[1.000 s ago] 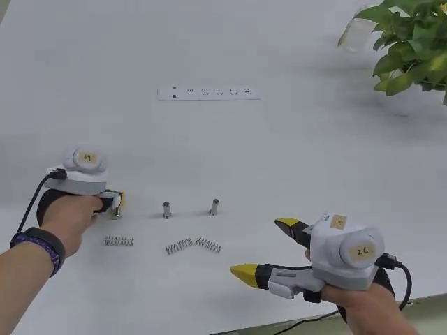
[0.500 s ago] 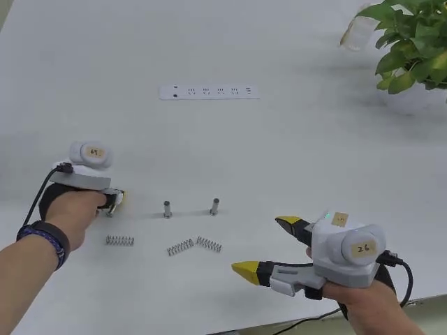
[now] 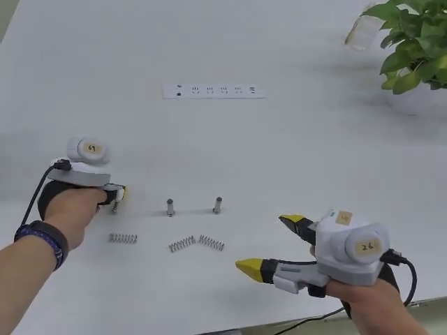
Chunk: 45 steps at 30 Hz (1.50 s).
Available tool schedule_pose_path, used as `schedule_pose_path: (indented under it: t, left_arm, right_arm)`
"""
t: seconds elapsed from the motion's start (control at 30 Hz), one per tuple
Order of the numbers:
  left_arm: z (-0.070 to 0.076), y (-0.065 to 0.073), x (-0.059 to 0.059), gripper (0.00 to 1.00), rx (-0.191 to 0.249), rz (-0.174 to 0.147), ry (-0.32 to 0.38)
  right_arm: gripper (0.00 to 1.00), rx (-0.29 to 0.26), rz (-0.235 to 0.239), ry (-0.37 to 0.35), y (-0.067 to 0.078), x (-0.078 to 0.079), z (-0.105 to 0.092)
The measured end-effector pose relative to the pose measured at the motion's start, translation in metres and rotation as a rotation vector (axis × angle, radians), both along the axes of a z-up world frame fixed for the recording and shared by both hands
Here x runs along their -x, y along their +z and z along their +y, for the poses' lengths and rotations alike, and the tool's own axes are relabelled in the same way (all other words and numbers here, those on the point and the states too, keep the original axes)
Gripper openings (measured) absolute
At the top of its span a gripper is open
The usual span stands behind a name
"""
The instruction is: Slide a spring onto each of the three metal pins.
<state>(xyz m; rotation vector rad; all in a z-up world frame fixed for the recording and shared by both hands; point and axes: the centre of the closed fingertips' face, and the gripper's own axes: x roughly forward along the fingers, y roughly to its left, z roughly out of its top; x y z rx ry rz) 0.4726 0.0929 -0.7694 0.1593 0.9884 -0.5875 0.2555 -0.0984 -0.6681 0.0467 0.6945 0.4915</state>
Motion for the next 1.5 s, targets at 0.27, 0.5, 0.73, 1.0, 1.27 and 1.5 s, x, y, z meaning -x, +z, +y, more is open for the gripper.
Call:
schedule_pose_path:
  t: [0.27, 0.5, 0.73, 1.0, 1.27, 1.5]
  left_arm:
    - [0.005, 0.007, 0.002, 0.0, 0.007, -0.016, 0.01]
    - [0.007, 0.013, 0.005, 0.0, 0.009, -0.029, 0.01]
    - [0.01, 0.018, 0.009, 0.0, 0.012, -0.038, 0.009]
    - [0.015, 0.022, 0.012, 0.0, 0.01, -0.048, 0.01]
    - [0.017, 0.026, 0.014, 0.0, 0.012, -0.055, 0.008]
    - [0.017, 0.026, 0.015, 0.0, 0.006, -0.065, -0.002]
  right_arm:
    - [0.75, 0.001, -0.007, 0.012, 0.002, -0.003, 0.003]
    - [0.75, -0.001, -0.015, 0.015, 0.004, -0.004, 0.005]
    - [0.75, 0.001, -0.019, 0.023, 0.005, -0.004, 0.008]
    - [0.75, 0.0, -0.023, 0.025, 0.005, -0.003, 0.01]
    - [0.75, 0.0, -0.022, 0.027, 0.004, -0.001, 0.01]
    - [0.75, -0.001, -0.026, 0.025, 0.005, 0.0, 0.01]
